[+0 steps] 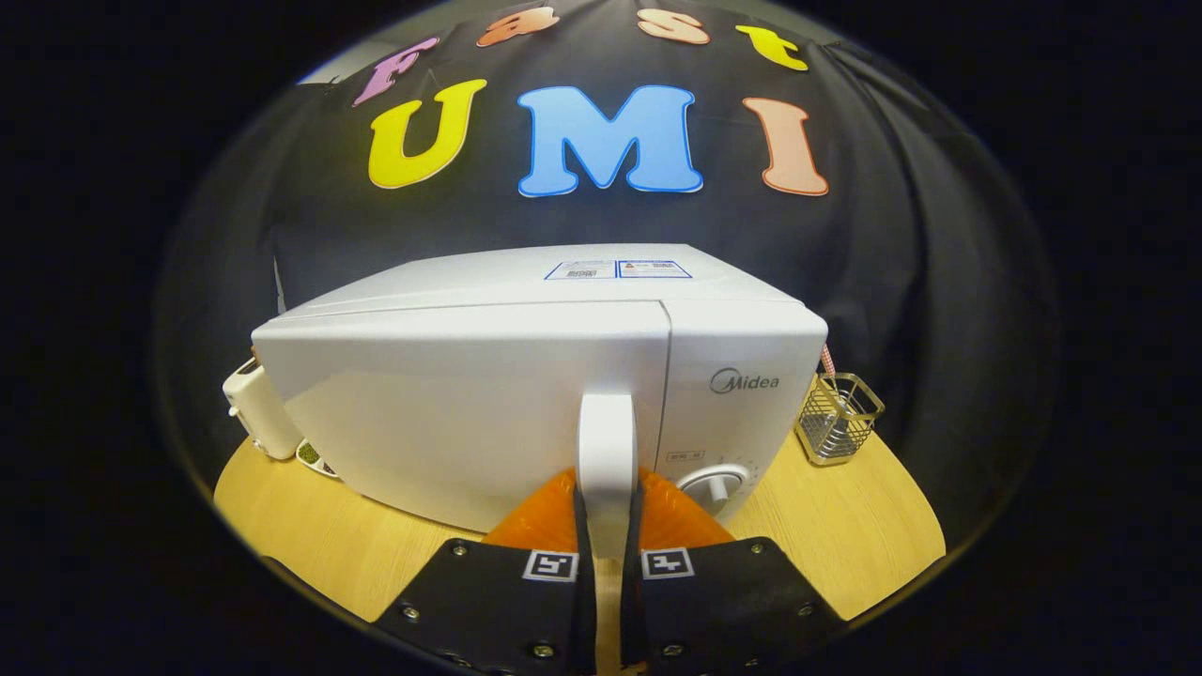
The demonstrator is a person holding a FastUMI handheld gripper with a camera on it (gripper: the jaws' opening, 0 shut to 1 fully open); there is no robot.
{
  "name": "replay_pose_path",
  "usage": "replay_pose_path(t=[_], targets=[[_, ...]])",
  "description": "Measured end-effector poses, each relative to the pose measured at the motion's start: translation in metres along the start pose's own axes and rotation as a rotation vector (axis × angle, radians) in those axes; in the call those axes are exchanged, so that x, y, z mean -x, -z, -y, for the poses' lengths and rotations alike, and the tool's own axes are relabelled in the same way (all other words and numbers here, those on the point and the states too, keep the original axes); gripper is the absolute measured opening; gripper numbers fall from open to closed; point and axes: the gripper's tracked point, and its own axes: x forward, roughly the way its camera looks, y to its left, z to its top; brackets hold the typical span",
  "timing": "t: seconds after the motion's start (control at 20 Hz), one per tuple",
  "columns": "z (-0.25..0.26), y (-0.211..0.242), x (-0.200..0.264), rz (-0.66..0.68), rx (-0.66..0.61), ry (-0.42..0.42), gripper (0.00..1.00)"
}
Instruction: Open the microwave, put the food inside, and close the microwave door.
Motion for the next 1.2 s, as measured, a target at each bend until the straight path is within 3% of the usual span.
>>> replay_pose_path(t=[0.6, 1.2], targets=[[0.001, 0.004, 0.004, -0.084, 0.000, 0.011, 0.10], [-0.041, 0.049, 0.094, -0.171, 0.035, -0.126, 0.10]])
